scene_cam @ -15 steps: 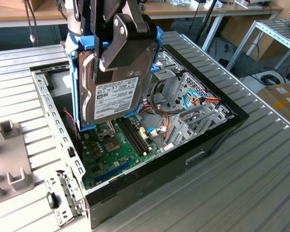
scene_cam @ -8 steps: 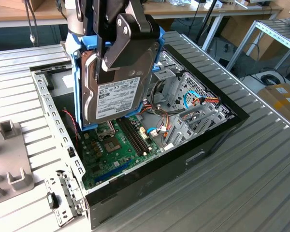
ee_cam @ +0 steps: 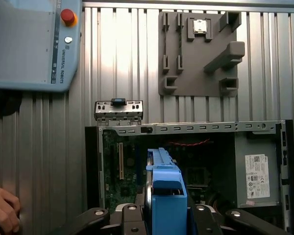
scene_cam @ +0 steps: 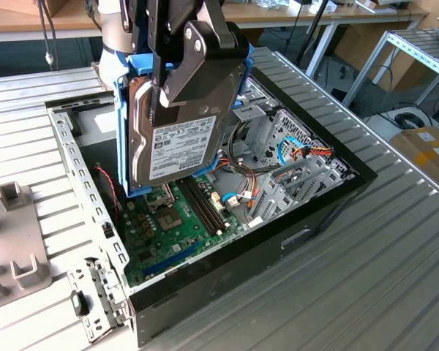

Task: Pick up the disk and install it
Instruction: 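Pick up the disk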

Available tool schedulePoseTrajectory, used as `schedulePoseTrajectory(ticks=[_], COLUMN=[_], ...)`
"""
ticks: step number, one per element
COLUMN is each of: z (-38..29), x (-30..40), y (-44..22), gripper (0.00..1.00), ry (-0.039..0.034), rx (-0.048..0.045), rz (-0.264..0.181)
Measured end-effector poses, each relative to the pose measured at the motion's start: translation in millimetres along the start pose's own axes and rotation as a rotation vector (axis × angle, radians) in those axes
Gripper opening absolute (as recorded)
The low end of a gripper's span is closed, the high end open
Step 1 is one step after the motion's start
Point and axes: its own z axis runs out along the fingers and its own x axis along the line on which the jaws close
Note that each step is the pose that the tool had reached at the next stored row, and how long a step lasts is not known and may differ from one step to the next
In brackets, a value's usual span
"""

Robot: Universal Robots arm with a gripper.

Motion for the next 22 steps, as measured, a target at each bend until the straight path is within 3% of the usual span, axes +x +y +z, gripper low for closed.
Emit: schedulePoseTrajectory(ticks=[22], z=[0.1], x=[0.0], y=[-7.5], gripper=[0.37], ry=[0.0038], rx=[0.0001], rz=[0.000])
